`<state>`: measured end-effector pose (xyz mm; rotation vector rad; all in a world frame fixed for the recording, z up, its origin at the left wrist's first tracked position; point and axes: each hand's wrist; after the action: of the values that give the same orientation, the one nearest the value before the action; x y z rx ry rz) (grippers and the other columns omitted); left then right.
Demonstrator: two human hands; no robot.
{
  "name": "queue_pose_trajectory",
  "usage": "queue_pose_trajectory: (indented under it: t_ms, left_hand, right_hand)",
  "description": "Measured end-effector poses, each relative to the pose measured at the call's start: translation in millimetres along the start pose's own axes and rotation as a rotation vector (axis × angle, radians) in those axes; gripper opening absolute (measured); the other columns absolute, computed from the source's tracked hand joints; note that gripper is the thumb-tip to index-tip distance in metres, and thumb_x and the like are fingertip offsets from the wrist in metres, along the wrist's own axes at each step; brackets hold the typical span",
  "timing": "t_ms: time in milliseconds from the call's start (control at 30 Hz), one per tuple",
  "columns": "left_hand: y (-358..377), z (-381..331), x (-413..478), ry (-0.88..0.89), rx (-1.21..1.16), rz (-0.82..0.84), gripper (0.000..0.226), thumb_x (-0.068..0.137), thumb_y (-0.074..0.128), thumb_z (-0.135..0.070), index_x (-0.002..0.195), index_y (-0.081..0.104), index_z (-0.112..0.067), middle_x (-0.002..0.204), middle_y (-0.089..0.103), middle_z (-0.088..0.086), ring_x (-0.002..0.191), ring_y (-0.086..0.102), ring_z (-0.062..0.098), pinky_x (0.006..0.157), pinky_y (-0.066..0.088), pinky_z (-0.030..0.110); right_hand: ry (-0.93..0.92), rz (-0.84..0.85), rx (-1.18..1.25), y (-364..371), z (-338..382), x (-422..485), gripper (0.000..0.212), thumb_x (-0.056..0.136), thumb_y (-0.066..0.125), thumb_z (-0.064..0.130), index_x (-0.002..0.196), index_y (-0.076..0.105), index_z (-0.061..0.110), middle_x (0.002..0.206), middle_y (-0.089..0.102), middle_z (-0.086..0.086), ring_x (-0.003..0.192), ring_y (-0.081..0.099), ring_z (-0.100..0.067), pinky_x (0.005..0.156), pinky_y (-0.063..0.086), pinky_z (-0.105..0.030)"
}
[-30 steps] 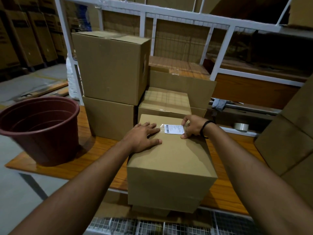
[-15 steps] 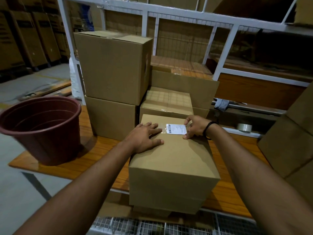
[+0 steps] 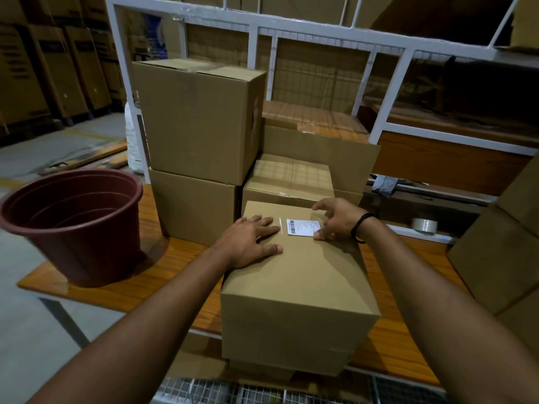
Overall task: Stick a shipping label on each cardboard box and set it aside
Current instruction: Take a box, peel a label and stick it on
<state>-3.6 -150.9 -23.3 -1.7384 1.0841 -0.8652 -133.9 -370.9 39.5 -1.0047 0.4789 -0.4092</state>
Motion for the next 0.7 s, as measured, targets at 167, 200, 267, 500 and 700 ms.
queue_pose_trajectory:
  t_ms: [167,200,267,500,700]
  left_hand:
    - [-0.7,-0.2,-0.1,-0.011,-0.026,0.009,0.064,0.092,0.046,-0.062,0.149,0.034,-0.035,0.161,0.021,-0.007,0.149,0.012,0.014,0.121,0.008,0.041]
    - [-0.8,-0.3,-0.3,-0.011,-0.041,0.004,0.065,0.091,0.047,-0.062,0.148,0.034,-0.035,0.16,0.021,-0.006,0.149,0.012,0.014,0.121,0.008,0.041]
    - [-0.9,-0.6,-1.6,-0.02,-0.088,-0.019,0.068,0.089,0.051,-0.063,0.148,0.035,-0.034,0.16,0.023,-0.005,0.148,0.014,0.013,0.12,0.007,0.038]
    - [-1.5,-5.6,-7.5,-0.088,-0.101,-0.05,0.078,0.087,0.059,-0.059,0.151,0.033,-0.023,0.159,0.025,-0.006,0.147,0.017,0.008,0.118,0.007,0.03]
    - [-2.0,-6.1,-7.9,-0.107,-0.11,-0.043,0.075,0.087,0.057,-0.06,0.15,0.034,-0.025,0.159,0.024,-0.008,0.147,0.016,0.007,0.119,0.007,0.032]
  right_hand:
    - [-0.129,-0.033,-0.321,3.2,13.8,-1.9,0.045,0.08,0.077,0.033,0.121,0.066,0.018,0.117,0.065,-0.003,0.103,0.056,-0.018,0.089,0.049,-0.033]
    - [-0.124,-0.021,-0.343,2.9,15.4,-1.5,0.045,0.079,0.077,0.034,0.121,0.064,0.02,0.116,0.065,-0.002,0.101,0.055,-0.018,0.09,0.05,-0.035]
    - [-0.101,0.009,-0.372,1.4,17.0,1.2,0.048,0.078,0.077,0.037,0.122,0.06,0.025,0.117,0.062,0.001,0.101,0.055,-0.017,0.091,0.05,-0.038]
    - [-0.097,0.121,-0.396,-11.1,22.2,-0.2,0.046,0.076,0.078,0.033,0.116,0.059,0.02,0.113,0.062,-0.002,0.098,0.059,-0.019,0.085,0.054,-0.037]
    - [-0.144,0.085,-0.122,-31.3,-4.9,-23.7,0.022,0.077,0.079,0.022,0.095,0.066,0.022,0.097,0.066,0.0,0.093,0.06,-0.016,0.077,0.052,-0.032]
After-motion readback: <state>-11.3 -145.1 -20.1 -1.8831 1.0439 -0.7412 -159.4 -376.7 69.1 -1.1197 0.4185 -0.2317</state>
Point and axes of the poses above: each hand's wrist, its own x-axis towards the middle knuckle, its own y-axis out of the palm, z = x × y
